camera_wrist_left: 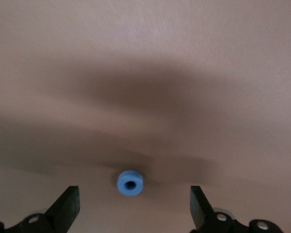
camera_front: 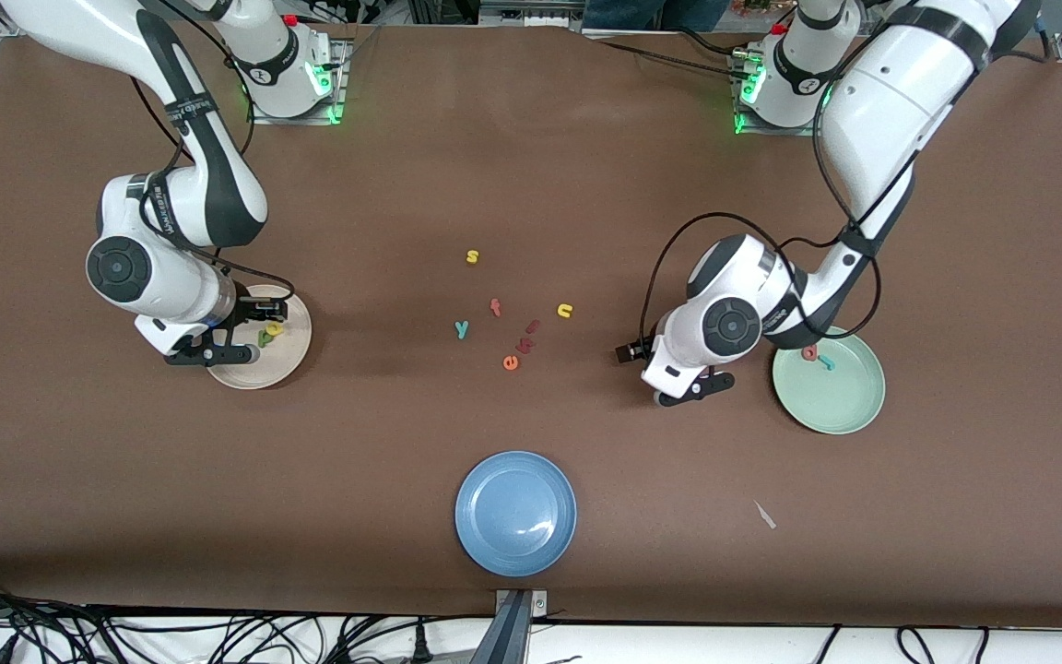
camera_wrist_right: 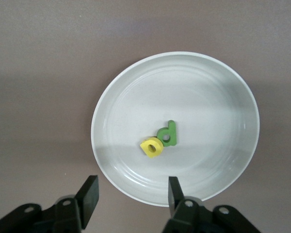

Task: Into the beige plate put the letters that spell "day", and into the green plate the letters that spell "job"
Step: 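Drop the yellow o on the cream plate while the left gripper reaches o, then grasp the blue o with the left gripper while the right gripper reaches y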

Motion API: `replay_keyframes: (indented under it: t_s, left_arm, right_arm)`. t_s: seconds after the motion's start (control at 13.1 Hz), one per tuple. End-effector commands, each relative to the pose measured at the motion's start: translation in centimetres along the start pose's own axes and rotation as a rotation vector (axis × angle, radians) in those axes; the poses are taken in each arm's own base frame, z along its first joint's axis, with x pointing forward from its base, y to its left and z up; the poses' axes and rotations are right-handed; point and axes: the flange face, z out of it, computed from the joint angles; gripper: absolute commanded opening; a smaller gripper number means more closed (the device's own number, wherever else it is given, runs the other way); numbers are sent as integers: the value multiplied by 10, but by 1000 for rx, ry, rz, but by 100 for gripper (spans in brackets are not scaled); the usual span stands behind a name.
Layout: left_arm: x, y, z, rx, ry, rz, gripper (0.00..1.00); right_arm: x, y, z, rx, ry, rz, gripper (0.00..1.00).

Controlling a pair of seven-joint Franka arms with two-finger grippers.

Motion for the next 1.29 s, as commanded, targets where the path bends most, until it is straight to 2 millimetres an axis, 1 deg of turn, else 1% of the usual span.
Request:
replay_keyframes:
  t_s: [0.0, 0.08, 0.15, 0.23, 0.38, 0.46, 0.61, 0.76, 0.84, 0.91, 0.99, 1.07, 1.14, 1.22]
  left_arm:
    - [3, 8, 2, -1, 2, -17, 100]
    - [3, 7, 5, 12, 10, 6, 99]
    - [1, 7, 8, 37, 29, 34, 99]
    - [-4, 11, 11, 55, 41, 66, 95]
    - [-5, 11, 13, 62, 40, 116, 90]
    - [-6, 12, 15, 63, 39, 123, 83]
    - [-7, 14, 18, 63, 41, 129, 81]
    - [-11, 13, 26, 55, 58, 145, 81]
    - [-12, 13, 30, 49, 61, 147, 79]
    - [-12, 13, 29, 48, 61, 146, 72]
    - [-12, 13, 29, 48, 61, 146, 64]
    - [-12, 13, 29, 48, 60, 145, 55]
    - [-12, 13, 29, 48, 61, 146, 53]
    - [-12, 13, 29, 48, 60, 144, 54]
  right_arm:
    - [-5, -1, -1, 18, 2, 9, 67]
    - [-4, -5, -1, 31, 2, 42, 67]
    - [-4, -21, 2, 49, 1, 71, 67]
    - [-4, -51, 4, 66, 18, 98, 67]
    - [-6, -102, 17, 100, 43, 184, 69]
    - [-8, -128, 21, 118, 58, 210, 70]
    - [-10, -171, 24, 133, 67, 256, 70]
    - [-4, -207, 24, 148, 75, 292, 70]
    - [0, -226, 22, 159, 85, 298, 70]
    - [4, -243, 21, 169, 91, 302, 70]
    - [5, -259, 17, 176, 105, 284, 70]
    - [6, -268, 19, 170, 111, 266, 70]
    - [6, -276, 28, 159, 109, 249, 70]
    - [5, -286, 34, 146, 114, 232, 70]
